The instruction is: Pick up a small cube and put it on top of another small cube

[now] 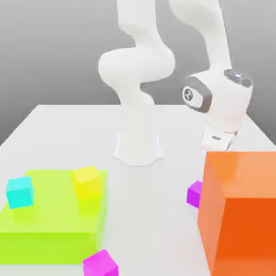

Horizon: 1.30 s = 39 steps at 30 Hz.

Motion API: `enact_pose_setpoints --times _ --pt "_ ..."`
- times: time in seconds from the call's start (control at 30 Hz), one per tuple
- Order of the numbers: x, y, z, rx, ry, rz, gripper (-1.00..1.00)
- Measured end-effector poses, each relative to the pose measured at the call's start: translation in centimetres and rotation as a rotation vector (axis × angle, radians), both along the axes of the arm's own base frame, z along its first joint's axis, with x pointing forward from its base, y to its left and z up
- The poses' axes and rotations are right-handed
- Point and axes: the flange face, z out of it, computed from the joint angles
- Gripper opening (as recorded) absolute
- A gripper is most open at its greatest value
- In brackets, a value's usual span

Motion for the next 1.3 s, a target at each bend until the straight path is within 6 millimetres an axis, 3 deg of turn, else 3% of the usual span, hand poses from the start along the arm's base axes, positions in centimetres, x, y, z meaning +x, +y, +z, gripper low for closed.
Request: enact_pose_setpoints --times 0.13,0.4,0.43,0.67,0.9,1.0,1.13,1.3 --pt "2.0 -1.0 1.2 0.060 -0.102 -0.159 0.00" --pt "2.5 -1.0 -3.9 0.076 -0.116 -0.186 0.00" --pt "2.4 -1.1 -4.6 0.073 -0.117 -0.187 -1.00" --pt "2.4 -1.1 -4.8 0.072 -0.118 -0.186 -1.00" --pt "2.4 -0.9 -0.2 0.074 -0.116 -0.181 -1.00" --pt "3.2 -1.8 1.9 0.069 -0.120 -0.199 -1.00" --pt "7.0 -5.8 4.6 0.065 -0.124 -0.269 -1.00" --pt "10.9 -12.7 8.5 0.059 -0.129 -0.366 -1.00"
